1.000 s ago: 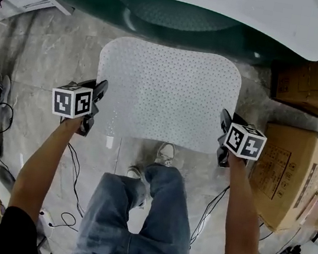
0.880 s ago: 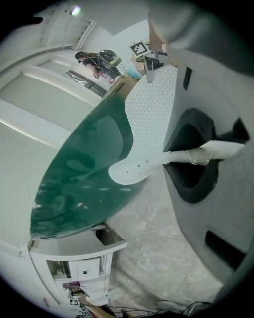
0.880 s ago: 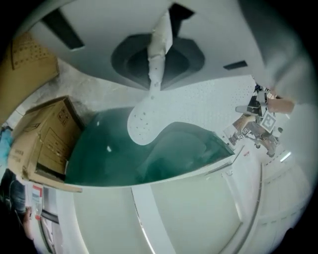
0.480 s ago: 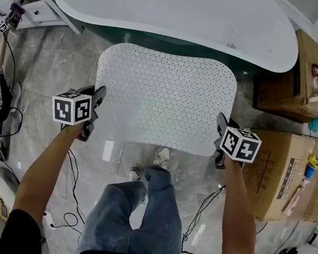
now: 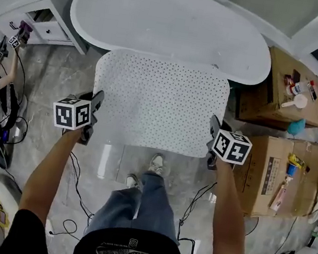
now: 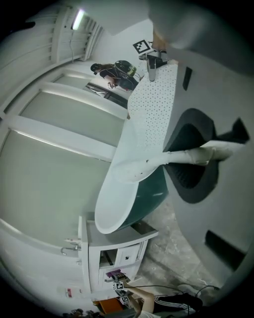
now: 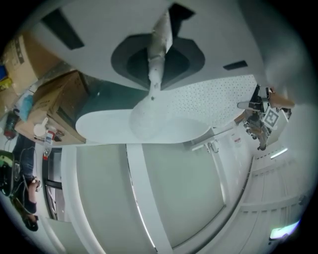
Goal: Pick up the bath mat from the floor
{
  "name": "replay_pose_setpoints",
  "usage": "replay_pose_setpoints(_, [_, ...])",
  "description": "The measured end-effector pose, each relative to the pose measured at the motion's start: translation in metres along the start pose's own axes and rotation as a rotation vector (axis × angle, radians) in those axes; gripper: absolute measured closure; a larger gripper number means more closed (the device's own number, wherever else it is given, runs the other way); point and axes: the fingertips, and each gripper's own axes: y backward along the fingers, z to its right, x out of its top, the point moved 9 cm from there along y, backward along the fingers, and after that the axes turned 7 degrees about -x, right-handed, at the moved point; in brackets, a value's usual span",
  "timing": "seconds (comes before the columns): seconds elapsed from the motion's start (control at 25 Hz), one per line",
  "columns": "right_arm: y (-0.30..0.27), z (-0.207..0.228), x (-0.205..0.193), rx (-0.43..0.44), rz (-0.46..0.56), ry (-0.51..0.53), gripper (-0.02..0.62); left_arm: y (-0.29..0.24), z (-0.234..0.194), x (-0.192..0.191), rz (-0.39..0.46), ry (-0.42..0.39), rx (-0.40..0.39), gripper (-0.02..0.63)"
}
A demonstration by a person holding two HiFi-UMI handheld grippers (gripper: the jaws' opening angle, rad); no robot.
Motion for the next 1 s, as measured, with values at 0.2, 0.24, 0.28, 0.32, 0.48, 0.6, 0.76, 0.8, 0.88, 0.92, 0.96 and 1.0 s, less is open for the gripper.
replay_pose_setpoints(0.2, [0.048,-0.004,0.030,-0.024,0.080,-0.009,0.572,0.038,0.029,0.037,0.085,-0.022,-0.009,0.569])
replay_pose_setpoints(0.24, [0.057,-0.005,0.036,-0.028,0.096,-0.009,0.572,0.045,0.034,0.044,0.100,-0.026,-0.007,0.569])
replay_pose_setpoints(0.28, [0.066,-0.006,0.042,-0.030,0.111,-0.008,0.572,0.053,0.039,0.050,0.113,-0.034,-0.003,0.569])
replay_pose_setpoints(0.32, [0.075,-0.008,0.049,-0.032,0.128,-0.008,0.572,0.060,0.043,0.056,0.125,-0.047,0.001,0.569])
replay_pose_setpoints(0.48, [0.105,-0.016,0.075,-0.037,0.205,0.010,0.572,0.086,0.061,0.081,0.184,-0.100,0.008,0.569])
replay_pose_setpoints(0.6, [0.128,-0.022,0.089,-0.036,0.257,0.027,0.572,0.104,0.073,0.094,0.227,-0.100,0.003,0.569])
replay_pose_setpoints(0.76, [0.153,-0.029,0.104,-0.044,0.312,0.015,0.572,0.125,0.086,0.105,0.275,-0.124,0.024,0.569])
replay_pose_setpoints(0.8, [0.159,-0.031,0.107,-0.046,0.327,0.011,0.572,0.131,0.088,0.107,0.294,-0.129,0.037,0.569])
replay_pose_setpoints(0.88, [0.170,-0.036,0.114,-0.048,0.360,0.005,0.572,0.141,0.094,0.110,0.337,-0.133,0.055,0.569])
replay_pose_setpoints(0.92, [0.176,-0.037,0.117,-0.049,0.378,0.004,0.572,0.145,0.098,0.111,0.354,-0.137,0.060,0.569])
replay_pose_setpoints(0.96, [0.182,-0.039,0.119,-0.051,0.394,0.004,0.572,0.149,0.102,0.111,0.368,-0.145,0.063,0.569])
replay_pose_setpoints(1.0, [0.189,-0.040,0.121,-0.053,0.410,0.005,0.572,0.153,0.107,0.112,0.378,-0.156,0.066,0.568])
